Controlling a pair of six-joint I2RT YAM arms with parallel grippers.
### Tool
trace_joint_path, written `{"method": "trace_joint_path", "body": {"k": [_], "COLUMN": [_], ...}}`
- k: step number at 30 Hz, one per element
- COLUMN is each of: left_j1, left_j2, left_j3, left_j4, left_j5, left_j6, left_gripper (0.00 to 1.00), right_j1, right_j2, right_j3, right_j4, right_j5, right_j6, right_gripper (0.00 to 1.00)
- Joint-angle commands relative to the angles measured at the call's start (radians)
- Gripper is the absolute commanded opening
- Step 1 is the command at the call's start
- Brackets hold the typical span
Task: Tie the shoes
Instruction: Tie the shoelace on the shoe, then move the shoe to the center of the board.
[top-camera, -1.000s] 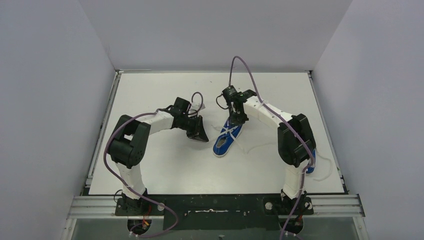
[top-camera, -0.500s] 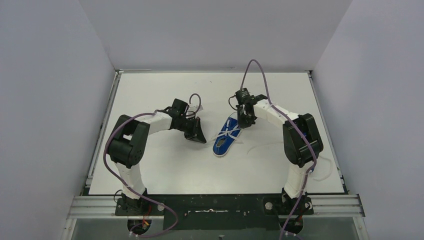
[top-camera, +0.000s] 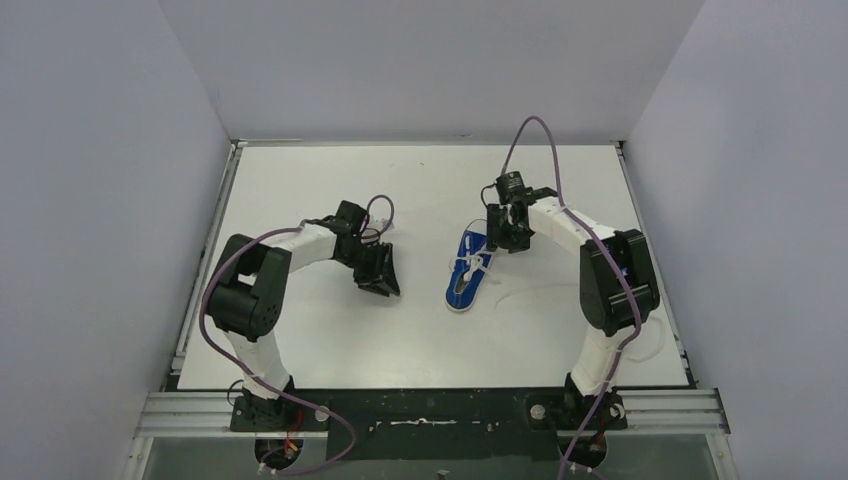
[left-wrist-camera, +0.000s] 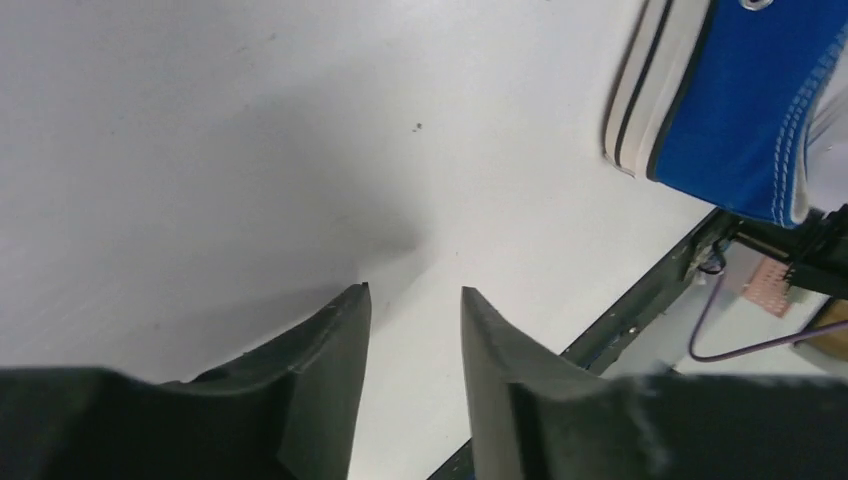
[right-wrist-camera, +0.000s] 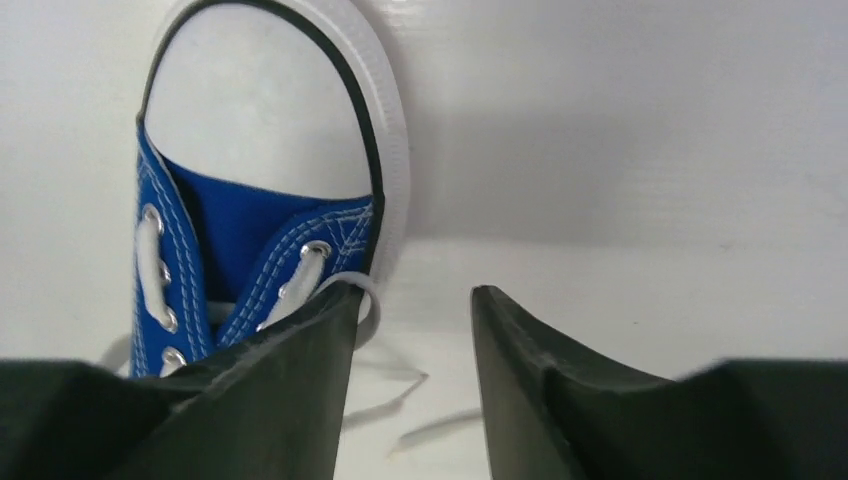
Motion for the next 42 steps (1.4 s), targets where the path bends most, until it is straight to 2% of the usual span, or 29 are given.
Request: {"method": "trace_joint_path", "body": {"k": [1,2,3,5,6,8,11,15,18,19,23,26,31,33,36,38,40,42], "left_j1": [-0.003,-0.003,-0.006,-0.018,-0.027,-0.064,-0.127,-0.159,-0.169,-0.171,-0.173,-0.172,-0.170,-0.170,-0.168,-0.165,-0.162,-0.159], "left_j2": [-0.175,-0.211,-0.251,-0.324,-0.361,-0.441,-0.549,-0.650,-0.712,-0.734,-0.781,-0.792,-0.818,-0.826,-0.863,-0.882,-0.888,-0.889], "left_j3": [0.093,0.106,0.117,0.146,0.162,0.187,0.212,0.252,0.283,0.290,0.350,0.407,0.428,0.417,0.369,0.346,0.345,0.355], "left_j4": [-0.116,-0.143,-0.167,-0.226,-0.252,-0.281,-0.296,-0.359,-0.403,-0.412,-0.499,-0.595,-0.635,-0.658,-0.653,-0.644,-0.640,-0.638], "left_j5": [-0.121,-0.143,-0.161,-0.183,-0.191,-0.207,-0.245,-0.301,-0.335,-0.344,-0.385,-0.429,-0.426,-0.451,-0.515,-0.555,-0.575,-0.599], "left_j6": [0.043,0.045,0.046,0.037,0.025,-0.006,-0.067,-0.178,-0.204,-0.202,-0.147,-0.093,-0.064,-0.079,-0.096,-0.106,-0.109,-0.119], "left_gripper": [0.43,0.47,0.57,0.61,0.61,0.61,0.61,0.59,0.59,0.62,0.61,0.62,0.58,0.54,0.54,0.59,0.62,0.64], "right_j1": [-0.021,-0.030,-0.045,-0.079,-0.088,-0.088,-0.076,-0.043,-0.021,-0.012,0.073,0.140,0.274,0.310,0.323,0.312,0.279,0.233], "right_j2": [-0.159,-0.192,-0.209,-0.208,-0.199,-0.181,-0.177,-0.157,-0.150,-0.141,-0.080,-0.014,0.094,0.163,0.208,0.196,0.154,0.111], "right_j3": [0.042,0.025,0.009,-0.026,-0.050,-0.097,-0.170,-0.189,-0.220,-0.222,-0.164,-0.106,0.023,0.148,0.285,0.351,0.384,0.440], "right_j4": [-0.123,-0.124,-0.127,-0.097,-0.065,0.033,0.219,0.227,0.265,0.293,0.382,0.437,0.545,0.523,0.452,0.342,0.228,0.005], "right_j5": [-0.050,-0.086,-0.152,-0.311,-0.372,-0.478,-0.508,-0.367,-0.276,-0.269,-0.187,-0.130,-0.017,-0.014,-0.039,-0.059,-0.108,-0.144], "right_j6": [-0.042,-0.039,-0.028,-0.007,0.013,0.064,0.229,0.323,0.345,0.342,0.294,0.360,0.537,0.559,0.534,0.483,0.426,0.341], "right_gripper": [0.62,0.71,0.79,0.98,1.00,1.00,1.00,0.94,0.90,0.88,0.76,0.69,0.72,0.74,0.80,0.87,0.98,1.00]}}
